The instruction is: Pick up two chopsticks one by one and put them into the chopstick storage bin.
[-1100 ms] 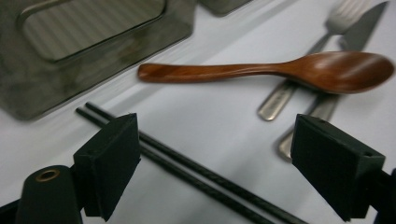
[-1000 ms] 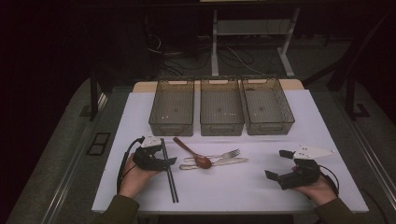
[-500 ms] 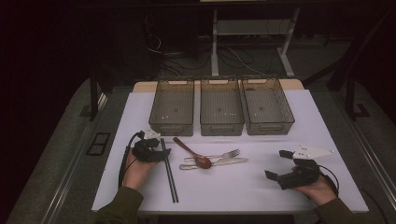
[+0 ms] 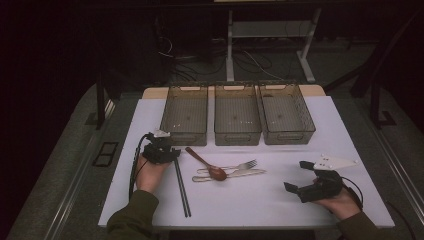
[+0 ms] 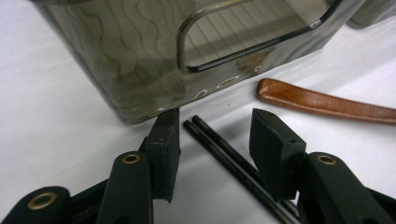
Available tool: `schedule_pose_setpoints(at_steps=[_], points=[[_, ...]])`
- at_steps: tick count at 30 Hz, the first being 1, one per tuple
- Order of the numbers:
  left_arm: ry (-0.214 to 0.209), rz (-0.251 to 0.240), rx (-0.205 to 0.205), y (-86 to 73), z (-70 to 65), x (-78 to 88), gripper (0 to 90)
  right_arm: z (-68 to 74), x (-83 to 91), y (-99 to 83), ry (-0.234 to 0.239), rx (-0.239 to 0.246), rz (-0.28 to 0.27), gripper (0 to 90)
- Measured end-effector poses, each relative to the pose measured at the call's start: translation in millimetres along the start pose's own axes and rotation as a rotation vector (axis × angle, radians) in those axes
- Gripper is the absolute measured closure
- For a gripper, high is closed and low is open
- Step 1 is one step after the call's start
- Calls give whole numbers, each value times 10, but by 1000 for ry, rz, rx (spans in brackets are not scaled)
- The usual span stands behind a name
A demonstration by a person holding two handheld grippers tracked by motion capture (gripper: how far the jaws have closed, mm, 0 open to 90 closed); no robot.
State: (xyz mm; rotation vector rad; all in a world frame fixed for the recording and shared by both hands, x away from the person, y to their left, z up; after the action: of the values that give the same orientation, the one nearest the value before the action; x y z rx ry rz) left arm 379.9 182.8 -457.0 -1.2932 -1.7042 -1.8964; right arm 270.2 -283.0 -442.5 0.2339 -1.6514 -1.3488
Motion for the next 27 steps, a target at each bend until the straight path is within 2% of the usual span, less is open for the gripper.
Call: schedule_pose_setpoints(at_steps=[9,27], points=[[36,18,-22,12,-67,-10,596,5,-2,-2,0,-2,5,1],[25,23,-29,25,-45,-11,710,6,-6,-4,2,-3,11,1]])
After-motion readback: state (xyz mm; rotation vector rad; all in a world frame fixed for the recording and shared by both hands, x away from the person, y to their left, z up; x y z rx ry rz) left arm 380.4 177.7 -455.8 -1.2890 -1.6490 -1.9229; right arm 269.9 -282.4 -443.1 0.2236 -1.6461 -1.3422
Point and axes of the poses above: each handheld gripper's, and its own axes: x roughly backward along the jaws, y roughly out of its top, z roughly to its left, the point moved 2 cm from there along -x, roughly forward along the jaws, and after that the axes turned 5 degrees about x, right-handed, at the moved point
